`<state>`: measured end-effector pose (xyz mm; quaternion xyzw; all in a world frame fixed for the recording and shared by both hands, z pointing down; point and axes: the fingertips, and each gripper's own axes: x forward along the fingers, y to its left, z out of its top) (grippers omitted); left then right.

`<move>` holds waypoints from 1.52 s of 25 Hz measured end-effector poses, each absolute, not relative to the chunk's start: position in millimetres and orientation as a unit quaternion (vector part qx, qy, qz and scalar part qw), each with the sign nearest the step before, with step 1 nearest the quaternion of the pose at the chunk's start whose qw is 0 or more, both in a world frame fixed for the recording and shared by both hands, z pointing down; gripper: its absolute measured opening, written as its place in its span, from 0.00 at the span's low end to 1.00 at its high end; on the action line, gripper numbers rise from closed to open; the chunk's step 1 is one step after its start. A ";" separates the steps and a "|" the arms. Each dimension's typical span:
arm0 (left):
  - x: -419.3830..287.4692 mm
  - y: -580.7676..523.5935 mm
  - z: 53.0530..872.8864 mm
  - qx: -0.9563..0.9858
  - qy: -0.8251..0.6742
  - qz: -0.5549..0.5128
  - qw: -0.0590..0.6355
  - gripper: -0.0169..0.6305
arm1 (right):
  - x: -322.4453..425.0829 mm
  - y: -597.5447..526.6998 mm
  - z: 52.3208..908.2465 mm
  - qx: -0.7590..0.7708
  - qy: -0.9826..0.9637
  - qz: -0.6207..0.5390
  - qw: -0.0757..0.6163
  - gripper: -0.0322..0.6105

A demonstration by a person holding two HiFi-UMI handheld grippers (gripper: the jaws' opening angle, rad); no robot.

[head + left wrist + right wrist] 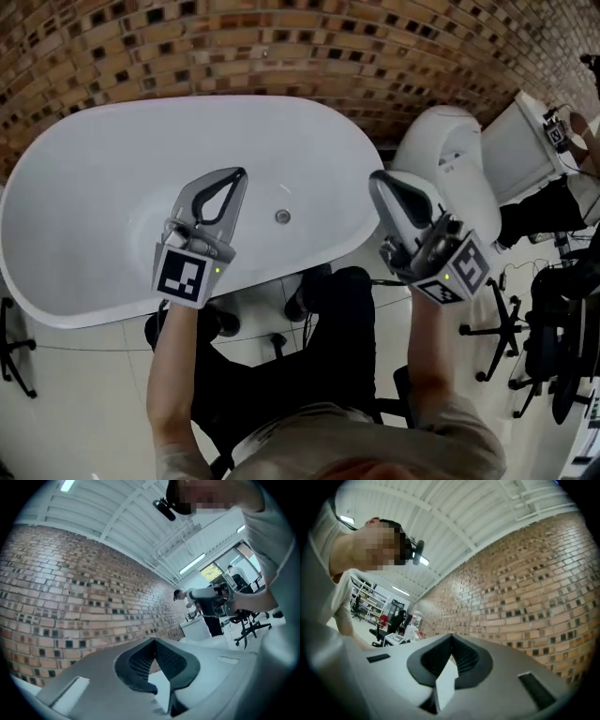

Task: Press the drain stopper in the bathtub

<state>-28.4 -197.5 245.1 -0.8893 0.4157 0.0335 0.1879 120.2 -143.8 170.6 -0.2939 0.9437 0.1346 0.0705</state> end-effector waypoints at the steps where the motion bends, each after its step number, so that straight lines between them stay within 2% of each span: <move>1: -24.7 -171.3 222.6 -0.888 0.415 0.049 0.190 0.04 | 119.5 -113.4 155.8 -0.280 0.945 0.146 0.088 0.05; 9: -16.0 -16.3 135.3 -0.877 0.417 0.076 0.229 0.04 | 102.1 64.3 62.7 -0.195 0.915 0.304 0.177 0.05; 14: -35.3 51.8 108.4 -0.856 0.429 0.124 0.262 0.04 | 97.6 132.9 39.0 -0.166 0.890 0.376 0.199 0.05; 24: -19.7 90.7 79.6 -0.867 0.384 0.139 0.285 0.04 | 95.2 137.1 46.6 -0.173 0.872 0.429 0.160 0.05; 38: -11.7 92.1 99.7 -0.883 0.373 0.114 0.262 0.04 | 88.6 123.1 63.4 -0.188 0.869 0.443 0.114 0.05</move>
